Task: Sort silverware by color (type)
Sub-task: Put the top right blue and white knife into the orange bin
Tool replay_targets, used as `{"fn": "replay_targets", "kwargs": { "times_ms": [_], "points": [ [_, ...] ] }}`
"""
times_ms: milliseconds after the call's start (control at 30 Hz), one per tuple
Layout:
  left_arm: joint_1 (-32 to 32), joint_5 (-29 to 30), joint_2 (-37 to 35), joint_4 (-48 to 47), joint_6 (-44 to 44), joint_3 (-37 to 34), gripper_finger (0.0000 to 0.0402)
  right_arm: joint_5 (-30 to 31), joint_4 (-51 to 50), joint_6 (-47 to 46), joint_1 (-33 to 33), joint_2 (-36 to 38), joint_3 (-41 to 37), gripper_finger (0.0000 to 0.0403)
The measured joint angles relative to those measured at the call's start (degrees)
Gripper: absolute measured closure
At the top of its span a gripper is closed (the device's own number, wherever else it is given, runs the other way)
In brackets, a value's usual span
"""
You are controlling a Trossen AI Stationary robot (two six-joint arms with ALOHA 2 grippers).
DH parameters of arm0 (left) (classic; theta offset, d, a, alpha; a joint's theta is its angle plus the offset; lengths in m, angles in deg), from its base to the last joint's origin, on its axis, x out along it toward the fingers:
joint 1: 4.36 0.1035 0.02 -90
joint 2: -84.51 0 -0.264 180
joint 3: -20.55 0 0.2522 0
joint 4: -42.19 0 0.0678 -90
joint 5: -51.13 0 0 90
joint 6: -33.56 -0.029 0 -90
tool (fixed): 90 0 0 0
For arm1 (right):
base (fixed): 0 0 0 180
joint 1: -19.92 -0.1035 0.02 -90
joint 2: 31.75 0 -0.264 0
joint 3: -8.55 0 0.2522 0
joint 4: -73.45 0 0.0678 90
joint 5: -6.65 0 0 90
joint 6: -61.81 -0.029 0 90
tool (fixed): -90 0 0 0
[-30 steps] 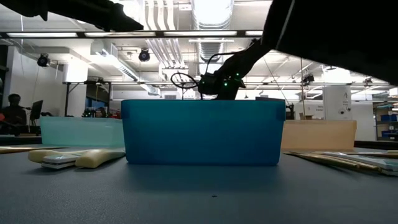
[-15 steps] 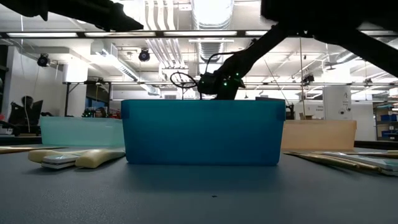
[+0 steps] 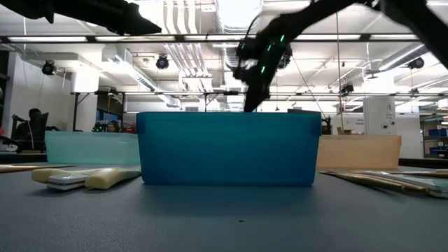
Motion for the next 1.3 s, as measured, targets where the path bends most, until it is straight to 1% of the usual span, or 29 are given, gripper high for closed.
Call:
{"fn": "replay_targets", "kwargs": {
  "times_ms": [200, 300, 367, 500, 567, 633, 700, 767, 1000, 1100, 1300],
  "points": [
    [0.0, -0.13, 0.0, 0.25, 0.14, -0.02, 0.0365, 0.3, -6.47, -9.15, 0.68, 7.05, -2.39, 0.039],
    [0.0, -0.15, 0.0, 0.41, 0.45, -0.02, 0.0365, -0.02, -8.37, -11.3, 0.63, 10.63, -5.05, 0.039],
    [0.0, -0.15, 0.0, 0.42, 0.57, -0.02, 0.0365, -0.02, -9.56, -11.29, 0.65, 12.47, -7.25, 0.039],
    [0.0, -0.15, 0.0, 0.42, 0.62, -0.02, 0.0365, 1.25, -10.77, -5.3, 0.79, 15.23, -13.36, 0.039],
    [0.0, -0.15, 0.0, 0.42, 0.78, 0.0, 0.0365, 4.41, -10.92, -3.41, 1.04, 17.06, -16.49, 0.039],
    [0.0, -0.15, 0.0, 0.42, 0.83, 0.0, 0.0365, 8.0, -10.8, -3.42, 1.96, 18.26, -19.31, 0.039],
    [0.0, -0.15, 0.0, 0.42, 0.83, 0.0, 0.0365, 9.36, -10.45, -4.89, 3.71, 19.01, -22.35, 0.039],
    [0.0, -0.15, 0.0, 0.42, 0.83, 0.02, 0.0365, 9.49, -9.33, -7.79, 5.45, 19.57, -25.08, 0.039],
    [0.0, -0.15, 0.0, 0.42, 0.83, 0.05, 0.0365, 9.57, -2.65, -23.16, 10.87, 20.25, -32.51, 0.039],
    [0.0, -0.15, 0.0, 0.42, 0.83, 0.09, 0.0365, 9.12, 0.56, -31.53, 11.41, 20.2, -33.82, 0.039],
    [0.0, -0.15, 0.0, 0.42, 0.83, 0.09, 0.0365, 9.14, 0.76, -38.71, 11.56, 19.66, -34.78, 0.039]
  ]
}}
